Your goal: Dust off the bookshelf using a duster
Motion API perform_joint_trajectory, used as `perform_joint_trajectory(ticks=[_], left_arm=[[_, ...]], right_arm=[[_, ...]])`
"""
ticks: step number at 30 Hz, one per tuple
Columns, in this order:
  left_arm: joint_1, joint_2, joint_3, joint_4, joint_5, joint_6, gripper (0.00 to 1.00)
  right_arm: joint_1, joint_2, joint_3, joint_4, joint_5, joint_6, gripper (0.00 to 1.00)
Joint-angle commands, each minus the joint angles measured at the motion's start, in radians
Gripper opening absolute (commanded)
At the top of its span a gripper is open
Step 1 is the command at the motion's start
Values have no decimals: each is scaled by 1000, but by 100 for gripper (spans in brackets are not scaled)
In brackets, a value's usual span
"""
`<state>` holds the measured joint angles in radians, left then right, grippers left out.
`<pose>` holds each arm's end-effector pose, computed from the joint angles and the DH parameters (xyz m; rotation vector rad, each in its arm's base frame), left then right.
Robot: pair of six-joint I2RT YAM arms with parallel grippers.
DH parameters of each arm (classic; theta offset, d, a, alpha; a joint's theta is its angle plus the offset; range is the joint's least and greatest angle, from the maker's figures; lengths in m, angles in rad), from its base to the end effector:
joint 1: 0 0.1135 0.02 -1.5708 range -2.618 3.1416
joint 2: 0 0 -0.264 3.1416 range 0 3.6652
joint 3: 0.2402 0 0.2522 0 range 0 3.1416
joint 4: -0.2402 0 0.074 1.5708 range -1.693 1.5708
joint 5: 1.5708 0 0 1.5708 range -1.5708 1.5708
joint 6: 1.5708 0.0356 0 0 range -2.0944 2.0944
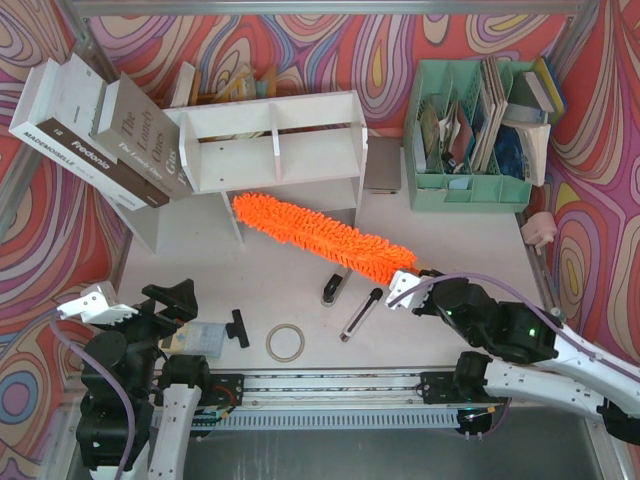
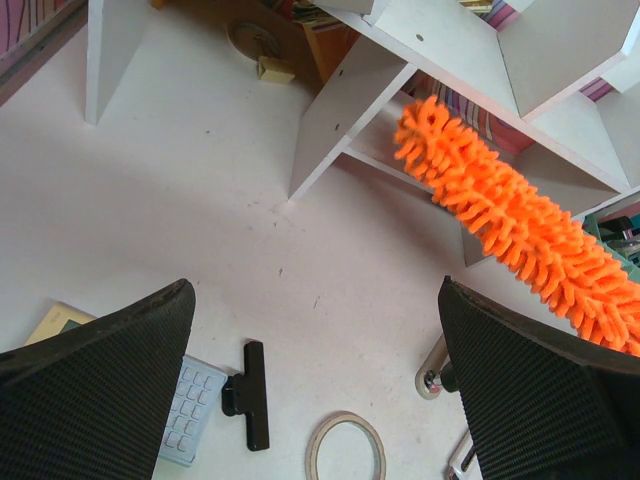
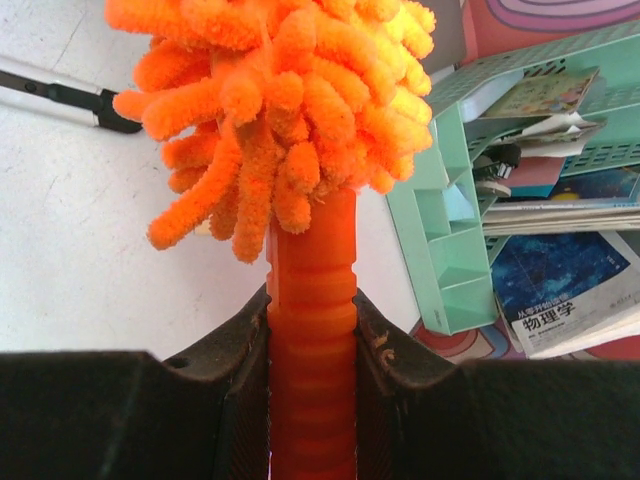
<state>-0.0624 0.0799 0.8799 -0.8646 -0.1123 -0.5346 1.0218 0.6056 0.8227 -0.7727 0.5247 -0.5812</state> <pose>-0.0061 0.0044 0.3450 -0.4691 1.5793 -0.3652 0.0769 0.0916 0.3199 -1.2501 1.6335 -0.2858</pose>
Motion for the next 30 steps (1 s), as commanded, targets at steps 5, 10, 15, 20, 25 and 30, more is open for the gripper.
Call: perform_joint_trajectory(ticks=[5,10,15,20,25,30], left_arm=[[9,18,-7,26,2,2,98],[9,15,-8,26,1,1,98],[9,14,-8,26,2,1,98],[8,10,-8,27,2,1,98],[9,11,-8,26,3,1,98],[9,14,-8,27,2,1,98]], right_arm=[[2,-11,-16,57,65,65,0],[2,85,-7,159,69,193,0],[3,203,66,158,63,317,0],[3,308,153,156,63,484,0],[2,420,228,114,61,739,0],[81,489,266,30,80,1090,0]])
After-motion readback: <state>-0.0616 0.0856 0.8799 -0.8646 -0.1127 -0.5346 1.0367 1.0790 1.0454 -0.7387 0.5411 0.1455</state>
